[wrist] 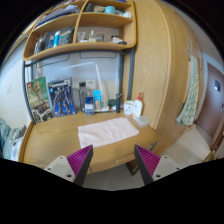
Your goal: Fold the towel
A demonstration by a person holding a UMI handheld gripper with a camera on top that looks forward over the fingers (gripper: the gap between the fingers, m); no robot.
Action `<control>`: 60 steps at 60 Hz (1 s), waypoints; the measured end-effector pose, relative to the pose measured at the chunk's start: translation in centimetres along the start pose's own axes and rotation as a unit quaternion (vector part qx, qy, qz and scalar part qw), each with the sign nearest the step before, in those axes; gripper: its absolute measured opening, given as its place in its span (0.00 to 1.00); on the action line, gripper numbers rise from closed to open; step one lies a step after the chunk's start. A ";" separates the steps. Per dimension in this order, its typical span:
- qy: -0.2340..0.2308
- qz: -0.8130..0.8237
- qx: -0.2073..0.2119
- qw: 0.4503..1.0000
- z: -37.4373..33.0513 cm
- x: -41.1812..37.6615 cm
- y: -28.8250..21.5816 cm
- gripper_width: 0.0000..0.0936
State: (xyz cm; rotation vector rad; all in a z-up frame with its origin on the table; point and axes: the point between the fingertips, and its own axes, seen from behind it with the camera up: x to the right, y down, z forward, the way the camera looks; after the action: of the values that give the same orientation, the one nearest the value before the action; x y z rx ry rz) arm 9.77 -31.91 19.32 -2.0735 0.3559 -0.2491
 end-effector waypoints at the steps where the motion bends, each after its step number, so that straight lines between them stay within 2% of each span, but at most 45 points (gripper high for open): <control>1: 0.001 -0.002 -0.007 1.000 -0.2 -0.5 0.4 0.90; 8: -0.027 -0.009 -0.048 0.998 1.4 -3.0 3.8 0.90; 18: -0.069 -0.025 -0.085 0.994 9.1 -9.2 7.7 0.90; 26: -0.093 -0.043 -0.089 0.991 15.2 -12.3 7.0 0.90; 34: -0.105 -0.066 -0.080 0.989 21.6 -14.6 4.7 0.83; 45: -0.110 -0.098 -0.074 0.986 28.5 -16.6 3.4 0.69; 52: -0.119 -0.104 -0.110 0.981 30.0 -17.1 5.9 0.56; 54: -0.124 -0.110 -0.090 0.982 30.2 -17.3 5.3 0.55; 58: -0.128 -0.128 -0.085 0.980 30.3 -17.1 5.6 0.46; 60: -0.128 -0.135 -0.081 0.979 30.4 -17.1 5.6 0.33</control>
State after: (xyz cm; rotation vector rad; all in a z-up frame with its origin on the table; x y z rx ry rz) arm 2.62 -4.14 -1.24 -2.2814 -0.0656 -0.1135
